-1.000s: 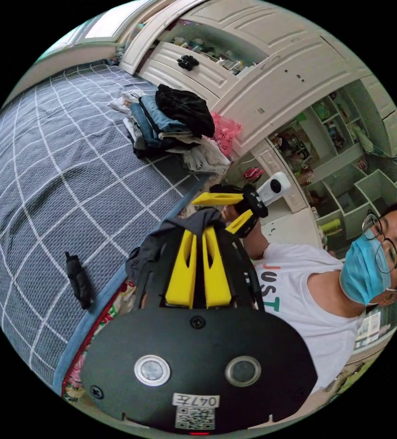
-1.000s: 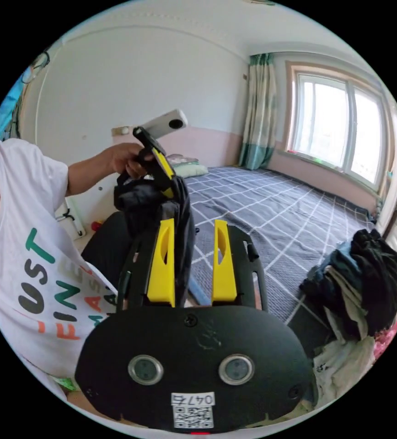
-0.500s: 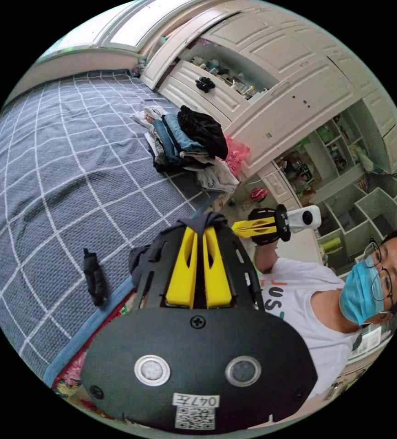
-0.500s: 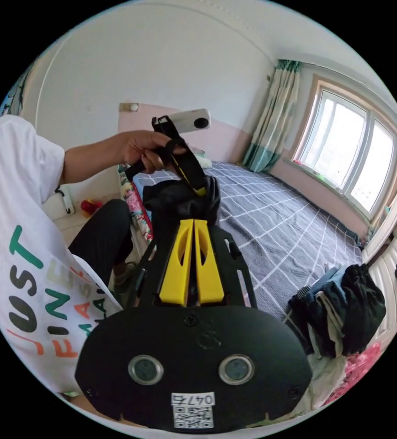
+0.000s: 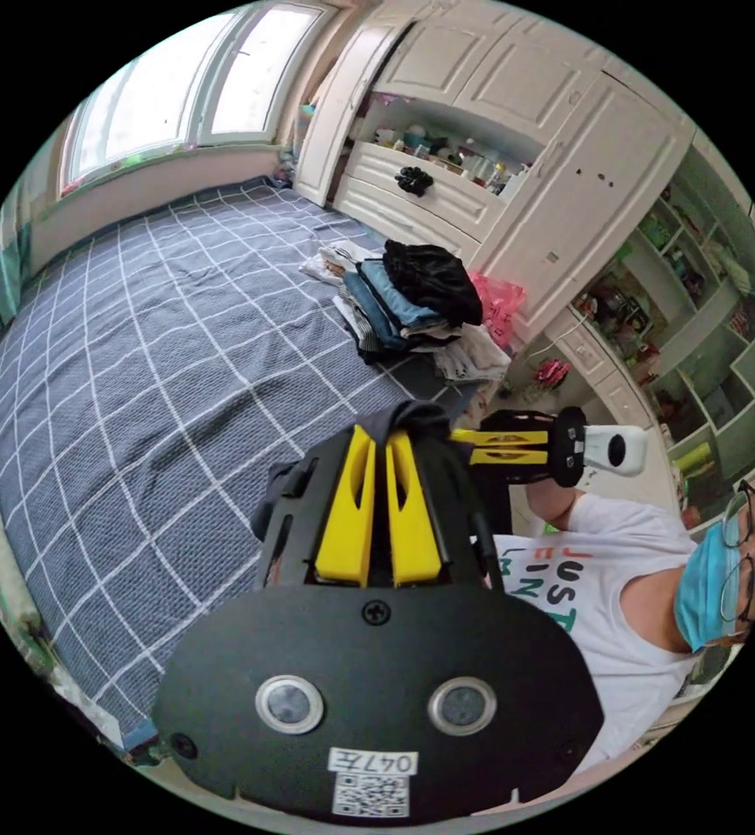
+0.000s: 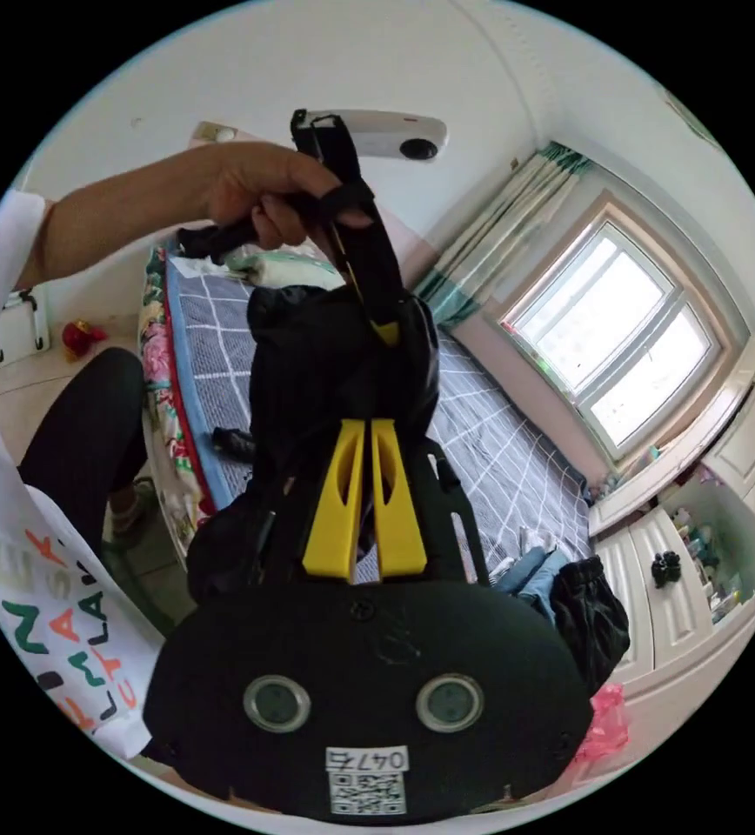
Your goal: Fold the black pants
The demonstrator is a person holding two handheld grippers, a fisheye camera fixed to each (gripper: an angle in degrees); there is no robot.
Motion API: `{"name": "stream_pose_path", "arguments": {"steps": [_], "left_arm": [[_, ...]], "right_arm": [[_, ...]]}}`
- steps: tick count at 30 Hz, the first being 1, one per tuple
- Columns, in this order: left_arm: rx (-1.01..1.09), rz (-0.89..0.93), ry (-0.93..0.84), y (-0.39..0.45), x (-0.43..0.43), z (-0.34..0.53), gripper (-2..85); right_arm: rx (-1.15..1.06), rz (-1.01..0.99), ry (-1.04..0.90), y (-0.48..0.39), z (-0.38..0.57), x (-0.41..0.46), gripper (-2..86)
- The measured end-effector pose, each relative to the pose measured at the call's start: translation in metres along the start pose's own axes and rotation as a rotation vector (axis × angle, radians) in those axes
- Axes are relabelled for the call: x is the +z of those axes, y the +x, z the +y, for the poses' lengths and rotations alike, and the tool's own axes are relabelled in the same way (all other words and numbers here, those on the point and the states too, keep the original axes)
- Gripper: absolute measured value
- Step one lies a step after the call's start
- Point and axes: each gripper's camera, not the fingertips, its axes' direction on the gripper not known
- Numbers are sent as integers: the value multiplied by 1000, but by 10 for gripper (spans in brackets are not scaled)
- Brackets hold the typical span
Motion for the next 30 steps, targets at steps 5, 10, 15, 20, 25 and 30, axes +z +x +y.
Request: {"name": "stream_pose_path", "arguments": {"steps": [5, 10, 15, 20, 25, 30], "left_arm": [[-82, 13, 99, -35, -40, -6, -7], [-89, 113, 159, -56, -67, -32, -7], [-61, -44, 239, -53, -112, -49, -5], [-172, -64, 239, -83, -147, -51, -6], [-81, -103, 149, -75, -178, -32, -7], [-47, 110, 89, -85, -177, -28, -7]], "right_arm": [[27, 45, 24, 40, -10, -41, -4], [77, 158, 34, 77, -15, -81, -5], [20, 275, 87, 91, -39, -112, -4], [41, 304, 34, 131, -67, -72, -5], [182, 71, 193, 164, -54, -69, -5], [109, 87, 4, 177, -70, -14, -5]]}}
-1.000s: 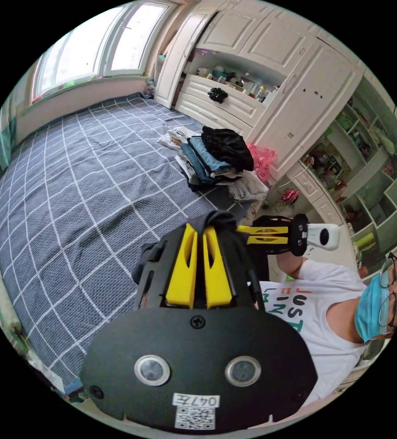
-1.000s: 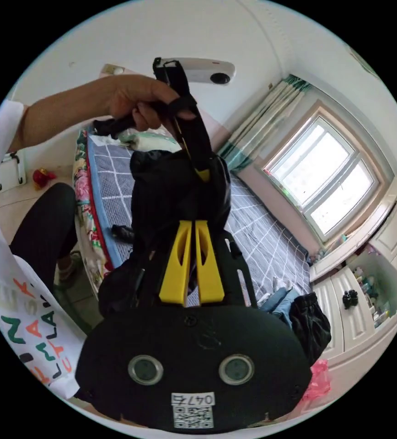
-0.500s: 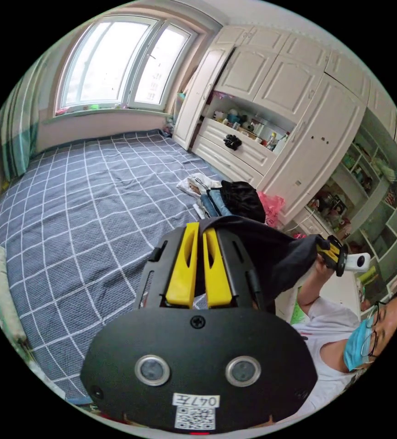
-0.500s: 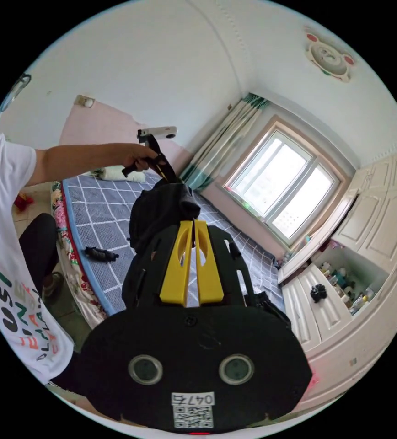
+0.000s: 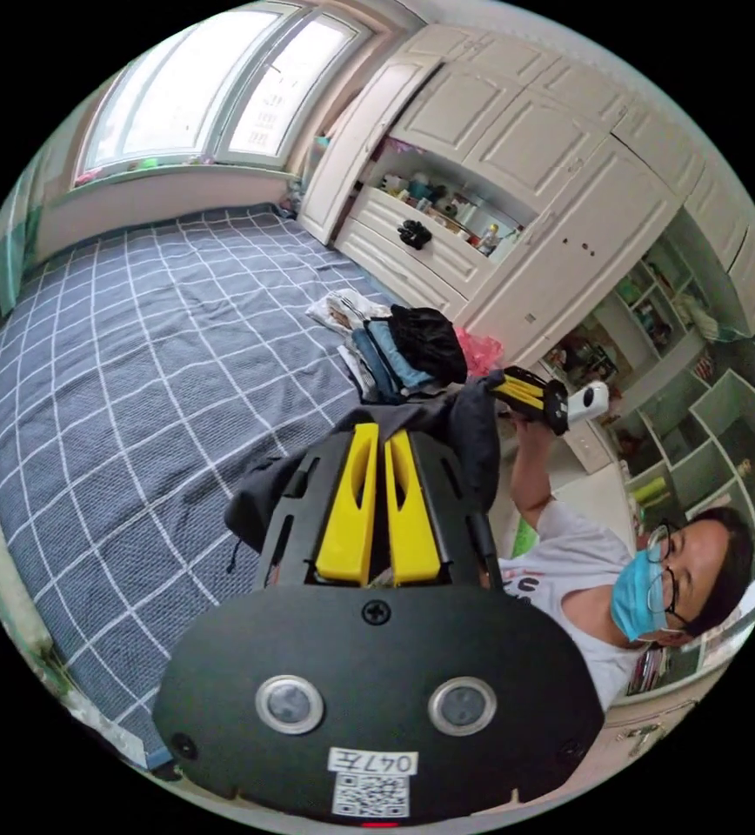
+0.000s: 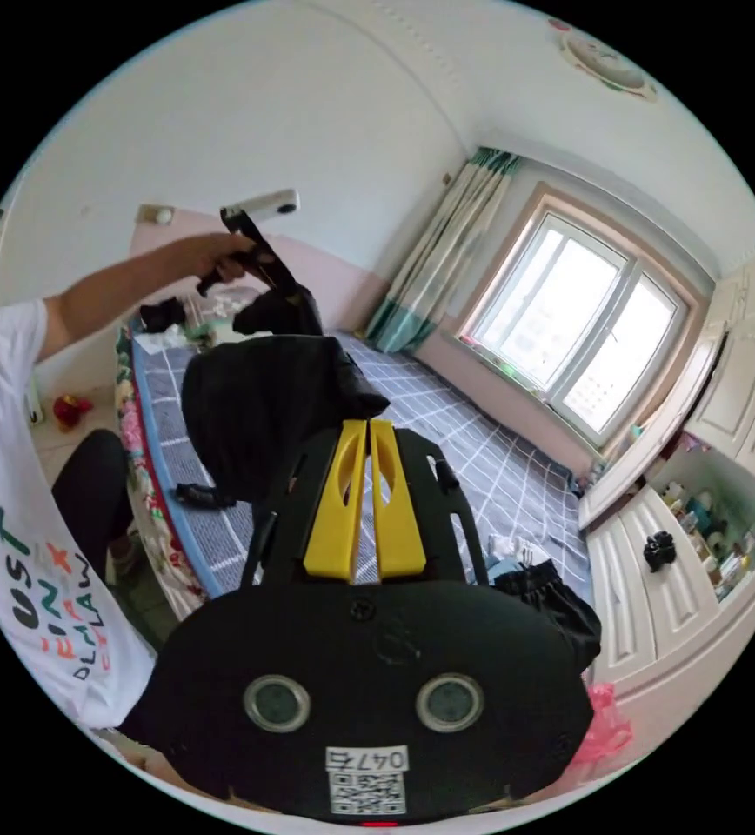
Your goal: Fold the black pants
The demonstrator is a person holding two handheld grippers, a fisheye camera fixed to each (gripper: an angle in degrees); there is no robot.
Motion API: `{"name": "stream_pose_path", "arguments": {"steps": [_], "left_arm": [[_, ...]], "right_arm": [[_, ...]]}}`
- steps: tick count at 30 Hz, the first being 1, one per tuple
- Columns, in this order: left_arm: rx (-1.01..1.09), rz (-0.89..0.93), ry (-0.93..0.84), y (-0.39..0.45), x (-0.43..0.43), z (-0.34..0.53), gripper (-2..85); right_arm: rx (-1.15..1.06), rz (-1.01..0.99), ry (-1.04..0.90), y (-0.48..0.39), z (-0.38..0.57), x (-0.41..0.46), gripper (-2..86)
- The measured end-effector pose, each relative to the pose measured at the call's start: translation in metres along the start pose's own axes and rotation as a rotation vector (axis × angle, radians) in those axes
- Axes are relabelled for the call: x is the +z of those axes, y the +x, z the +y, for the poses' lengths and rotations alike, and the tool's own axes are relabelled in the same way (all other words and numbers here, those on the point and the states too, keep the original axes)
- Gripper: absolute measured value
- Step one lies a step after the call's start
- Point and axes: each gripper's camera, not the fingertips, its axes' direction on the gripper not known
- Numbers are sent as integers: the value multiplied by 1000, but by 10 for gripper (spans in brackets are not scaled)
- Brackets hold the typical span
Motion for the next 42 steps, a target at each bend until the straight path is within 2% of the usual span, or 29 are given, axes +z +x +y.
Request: {"name": "stream_pose_path", "arguments": {"steps": [4, 8, 10, 12, 16, 19, 22, 24, 26, 30, 33, 35, 38, 42], "left_arm": [[-146, -140, 78, -32, -11, -12, -7], [-182, -19, 270, -43, -40, -8, -6], [-141, -57, 229, -32, -46, -1, -6], [-70, -241, 86, -11, -35, 20, -4], [-6, -362, -87, 8, 20, 78, 6], [-7, -292, -170, 6, 77, 131, 40], [-58, -166, -231, -9, 123, 174, 119], [-125, -106, -266, -23, 137, 197, 175], [-160, -74, -244, -27, 127, 204, 182], [-100, -195, -153, -28, 83, 187, 168], [-6, -297, -186, -46, 85, 149, 165], [25, -311, -199, -70, 99, 118, 167], [4, -263, -204, -126, 136, 61, 171], [-110, -138, -275, -210, 205, -6, 163]], "right_arm": [[68, -44, -76, 50, -30, 68, -4], [175, -151, 45, 97, -58, 89, -5], [136, -229, 84, 105, -67, 88, -5], [18, -353, 80, 99, -72, 92, -5], [-308, -531, -23, 30, -58, 130, -2], [-453, -682, -117, -43, -28, 174, 2], [-538, -878, -231, -116, 11, 222, 14], [-498, -991, -246, -142, 30, 242, 24], [-401, -1040, -217, -148, 44, 253, 32], [-241, -940, -107, -110, 52, 241, 27], [-35, -735, -69, -62, 60, 244, 29], [127, -542, -136, -31, 67, 266, 54], [219, -414, -244, -8, 70, 309, 91], [239, -389, -365, 4, 64, 370, 107]]}}
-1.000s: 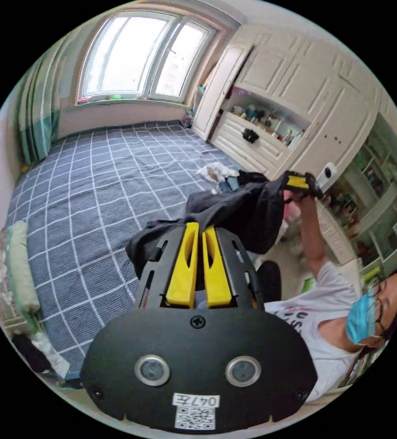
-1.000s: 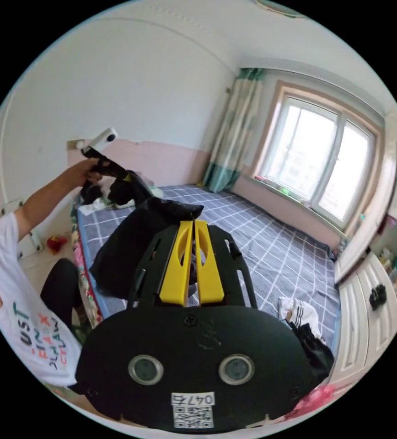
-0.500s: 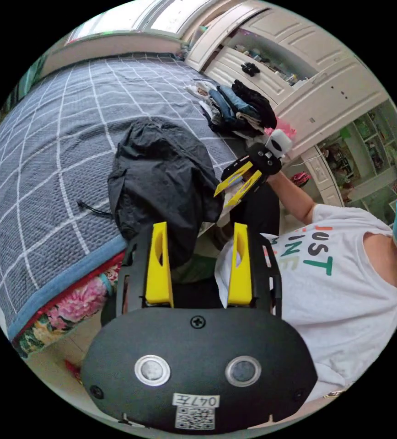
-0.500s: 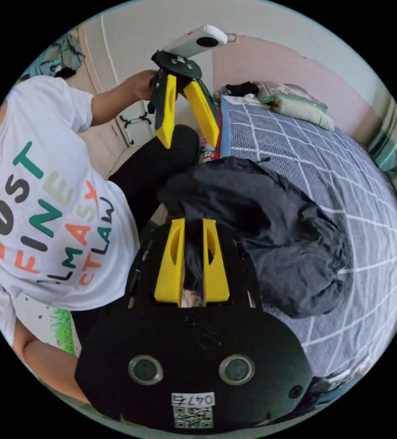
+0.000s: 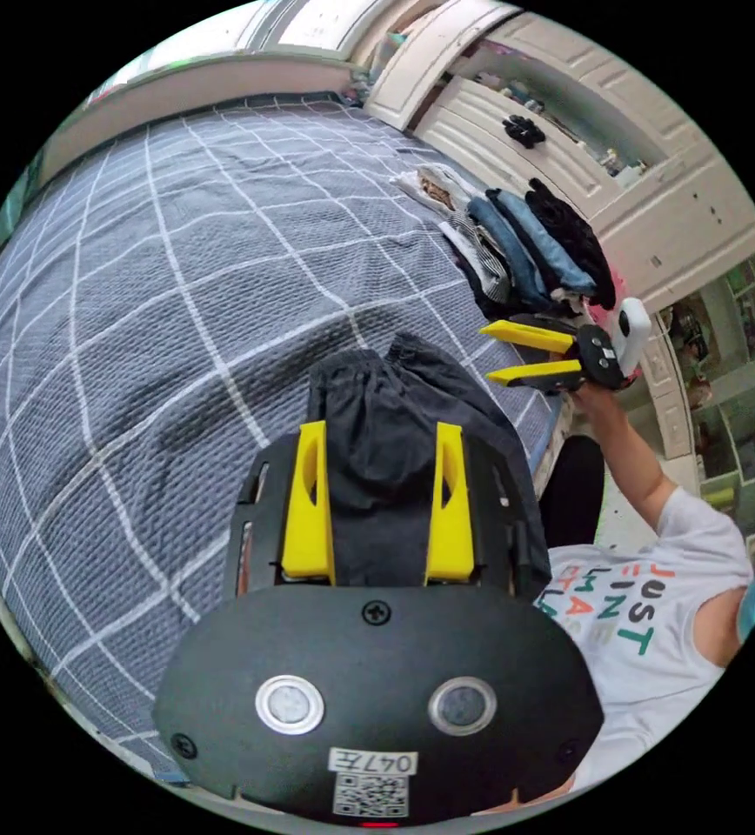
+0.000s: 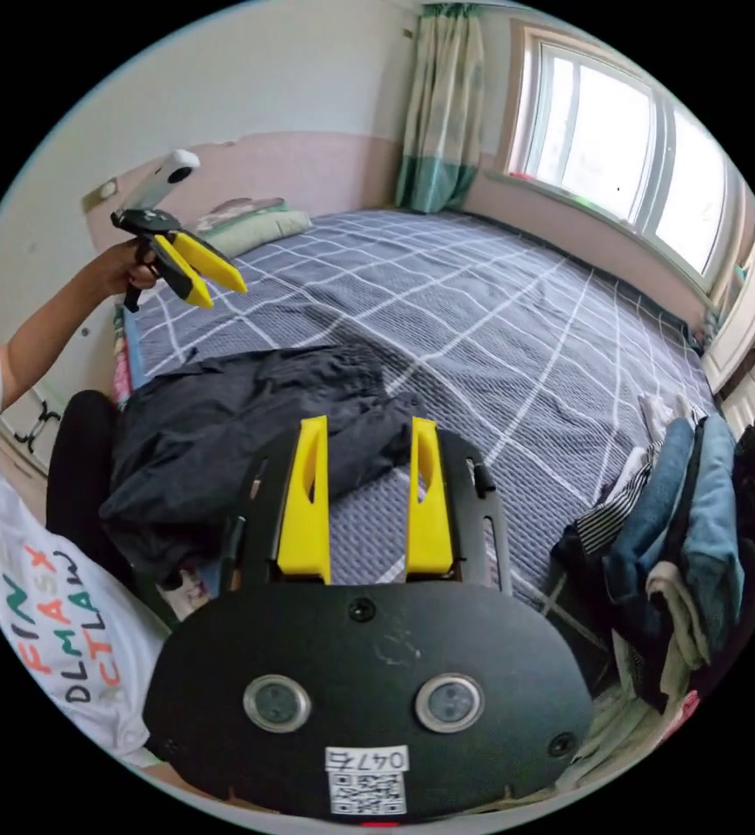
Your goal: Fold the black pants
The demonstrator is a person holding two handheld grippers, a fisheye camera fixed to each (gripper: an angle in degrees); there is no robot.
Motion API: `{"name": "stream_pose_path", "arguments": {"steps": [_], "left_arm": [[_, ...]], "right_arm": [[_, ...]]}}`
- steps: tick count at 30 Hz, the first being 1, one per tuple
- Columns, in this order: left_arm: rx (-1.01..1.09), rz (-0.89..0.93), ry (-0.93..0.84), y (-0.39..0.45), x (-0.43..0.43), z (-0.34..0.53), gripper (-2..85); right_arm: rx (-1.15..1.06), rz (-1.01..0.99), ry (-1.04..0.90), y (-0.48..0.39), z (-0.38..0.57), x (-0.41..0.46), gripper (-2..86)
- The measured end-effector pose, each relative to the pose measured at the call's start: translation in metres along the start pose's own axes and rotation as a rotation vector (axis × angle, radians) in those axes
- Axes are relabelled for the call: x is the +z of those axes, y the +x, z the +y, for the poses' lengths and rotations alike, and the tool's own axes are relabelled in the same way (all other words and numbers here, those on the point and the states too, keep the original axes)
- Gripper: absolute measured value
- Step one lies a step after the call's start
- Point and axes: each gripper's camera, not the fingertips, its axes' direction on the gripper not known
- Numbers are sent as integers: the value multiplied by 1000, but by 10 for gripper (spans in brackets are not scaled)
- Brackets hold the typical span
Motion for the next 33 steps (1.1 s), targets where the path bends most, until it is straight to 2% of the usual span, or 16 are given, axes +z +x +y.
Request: {"name": "stream_pose_path", "arguments": {"steps": [4, 7, 9, 11, 14, 16, 20, 22, 24, 26, 29, 31, 33], "left_arm": [[-112, 22, -73, -38, 46, -48, 164], [-146, -4, -193, -56, 80, -68, 163], [-136, -44, -237, -58, 99, -70, 106], [-48, -163, -244, -48, 101, -67, 52], [-9, -52, -216, -36, 89, -53, 20], [16, 25, -148, -24, 65, -38, 16], [122, 59, 81, 18, -31, -2, 11], [156, 2, 183, 37, -76, -2, 10], [190, -202, 284, 61, -126, -23, 10], [186, -287, 384, 75, -160, -39, 11], [221, -373, 576, 108, -205, -33, 13], [272, -395, 645, 127, -212, -13, 15], [314, -425, 621, 139, -189, 14, 19]], "right_arm": [[13, -48, -119, 21, -31, 56, 112], [30, -86, -193, 29, -40, 90, 114], [53, -87, -288, 32, -37, 110, 106], [85, -96, -243, 28, -25, 112, 44], [25, -95, -206, 6, -14, 89, 15], [-21, -57, -149, -9, -9, 58, 11], [-82, -94, 116, -31, -12, -60, 9], [-155, -28, 160, -40, -30, -102, 9], [-238, 109, 180, -50, -59, -132, 9], [-271, 335, 229, -54, -99, -164, 10], [-340, 529, 382, -68, -116, -209, 10], [-377, 565, 436, -82, -109, -229, 10], [-430, 554, 443, -97, -90, -236, 11]]}}
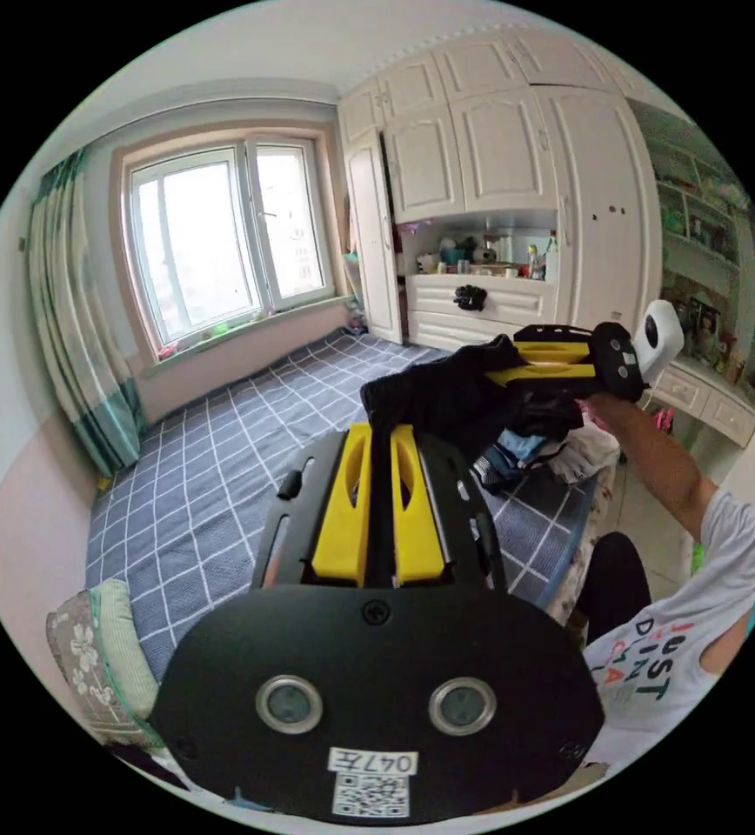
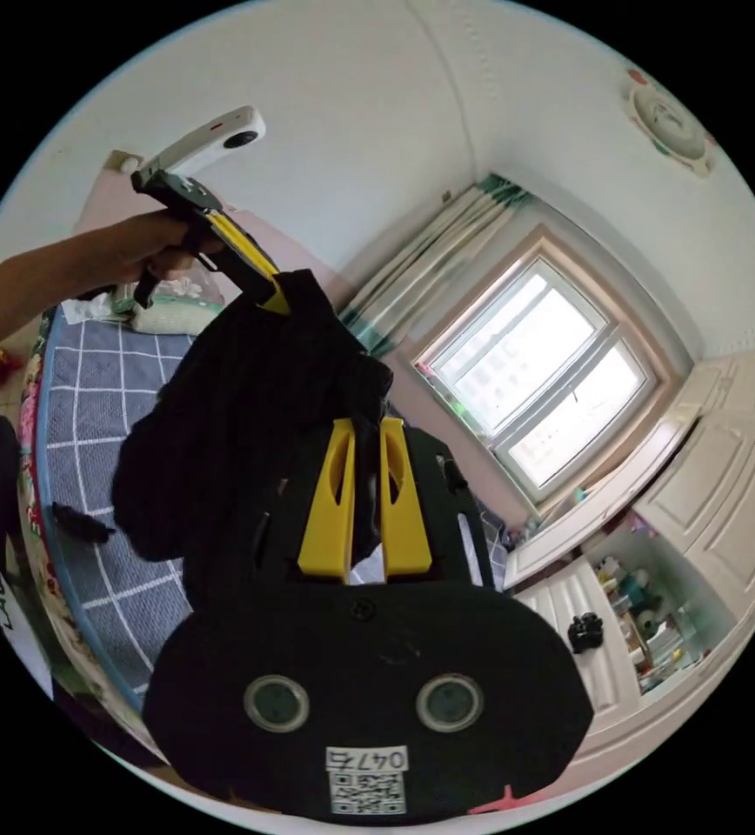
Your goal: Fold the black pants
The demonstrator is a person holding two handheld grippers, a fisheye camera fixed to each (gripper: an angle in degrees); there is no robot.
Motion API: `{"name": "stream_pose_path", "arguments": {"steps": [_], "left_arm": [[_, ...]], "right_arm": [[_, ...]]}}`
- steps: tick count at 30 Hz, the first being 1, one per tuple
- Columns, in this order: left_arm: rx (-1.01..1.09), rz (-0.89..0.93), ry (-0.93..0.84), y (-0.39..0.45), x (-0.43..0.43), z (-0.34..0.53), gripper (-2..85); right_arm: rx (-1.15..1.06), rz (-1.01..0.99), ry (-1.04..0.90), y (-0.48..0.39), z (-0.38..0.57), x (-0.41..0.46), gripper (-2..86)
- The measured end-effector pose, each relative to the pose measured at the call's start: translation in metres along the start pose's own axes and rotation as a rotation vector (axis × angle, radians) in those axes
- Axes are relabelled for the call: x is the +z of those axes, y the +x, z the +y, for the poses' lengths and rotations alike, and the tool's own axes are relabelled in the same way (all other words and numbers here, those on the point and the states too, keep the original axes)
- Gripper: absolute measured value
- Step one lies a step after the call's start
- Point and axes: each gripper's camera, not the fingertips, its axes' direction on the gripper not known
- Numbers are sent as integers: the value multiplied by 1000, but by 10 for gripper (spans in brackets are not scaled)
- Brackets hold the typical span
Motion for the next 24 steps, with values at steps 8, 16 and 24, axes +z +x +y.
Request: {"name": "stream_pose_path", "arguments": {"steps": [8, 16, 24], "left_arm": [[18, 231, -261, 78, 93, 189, 59], [-288, 293, -439, 91, 134, 328, 77], [-232, 5, -669, 123, 191, 364, 35]], "right_arm": [[-73, -346, -125, -161, 148, -17, 15], [162, -516, -202, -223, 218, -55, 10], [155, -520, -90, -237, 181, -56, 0]]}}
